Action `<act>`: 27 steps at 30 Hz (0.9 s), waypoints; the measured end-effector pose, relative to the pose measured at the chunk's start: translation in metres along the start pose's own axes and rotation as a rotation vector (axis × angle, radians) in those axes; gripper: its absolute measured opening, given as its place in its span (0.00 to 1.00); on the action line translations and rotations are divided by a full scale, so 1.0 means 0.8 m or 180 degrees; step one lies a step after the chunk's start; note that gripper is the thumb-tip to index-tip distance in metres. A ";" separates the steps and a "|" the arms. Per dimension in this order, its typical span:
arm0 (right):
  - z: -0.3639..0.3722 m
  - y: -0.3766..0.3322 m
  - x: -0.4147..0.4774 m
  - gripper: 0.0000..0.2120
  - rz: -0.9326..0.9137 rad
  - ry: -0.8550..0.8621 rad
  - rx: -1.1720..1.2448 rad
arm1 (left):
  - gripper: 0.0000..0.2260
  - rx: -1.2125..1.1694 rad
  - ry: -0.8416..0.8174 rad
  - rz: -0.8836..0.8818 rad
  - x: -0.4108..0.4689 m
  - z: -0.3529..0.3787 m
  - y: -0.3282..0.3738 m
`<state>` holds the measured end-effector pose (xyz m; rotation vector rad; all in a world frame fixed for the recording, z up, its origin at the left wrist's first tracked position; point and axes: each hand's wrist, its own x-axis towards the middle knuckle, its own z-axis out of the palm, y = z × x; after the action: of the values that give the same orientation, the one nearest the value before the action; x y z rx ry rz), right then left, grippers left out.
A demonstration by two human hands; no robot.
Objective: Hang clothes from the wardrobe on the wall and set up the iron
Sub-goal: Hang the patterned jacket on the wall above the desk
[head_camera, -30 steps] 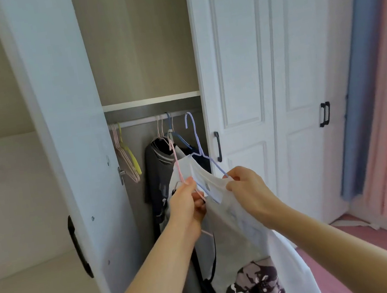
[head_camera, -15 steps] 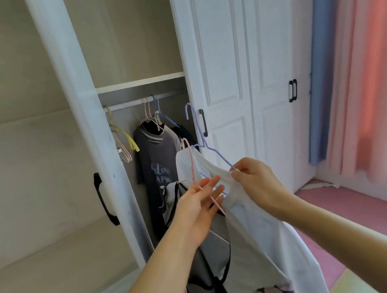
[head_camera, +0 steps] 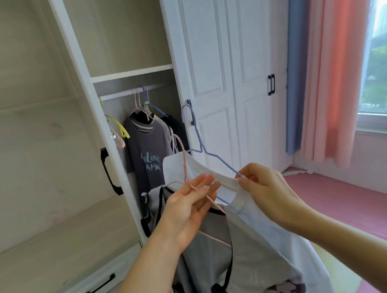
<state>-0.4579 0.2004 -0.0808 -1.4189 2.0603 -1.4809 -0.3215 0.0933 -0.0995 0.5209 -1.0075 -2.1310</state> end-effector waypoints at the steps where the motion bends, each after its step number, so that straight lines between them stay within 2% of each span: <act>1: -0.005 -0.002 -0.005 0.08 -0.0063 -0.0007 -0.0018 | 0.15 -0.0065 0.0003 0.0031 -0.008 0.003 0.001; 7: -0.035 -0.007 -0.035 0.08 -0.0379 -0.0102 -0.0048 | 0.16 -0.0337 0.0018 0.0335 -0.054 0.030 0.006; 12: -0.063 -0.007 -0.067 0.09 -0.0661 -0.0286 0.0039 | 0.15 -0.0271 0.0125 0.0595 -0.097 0.061 -0.006; 22: -0.110 -0.010 -0.133 0.08 -0.1070 -0.0727 0.0242 | 0.14 -0.0192 0.0733 0.1165 -0.180 0.102 -0.048; 27: -0.101 -0.019 -0.158 0.07 -0.1351 -0.0953 0.0330 | 0.13 -0.0467 0.0967 0.1355 -0.216 0.105 -0.050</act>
<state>-0.4387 0.3494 -0.0722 -1.9818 1.5476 -1.3820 -0.2753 0.2814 -0.0701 0.4896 -0.7101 -1.6716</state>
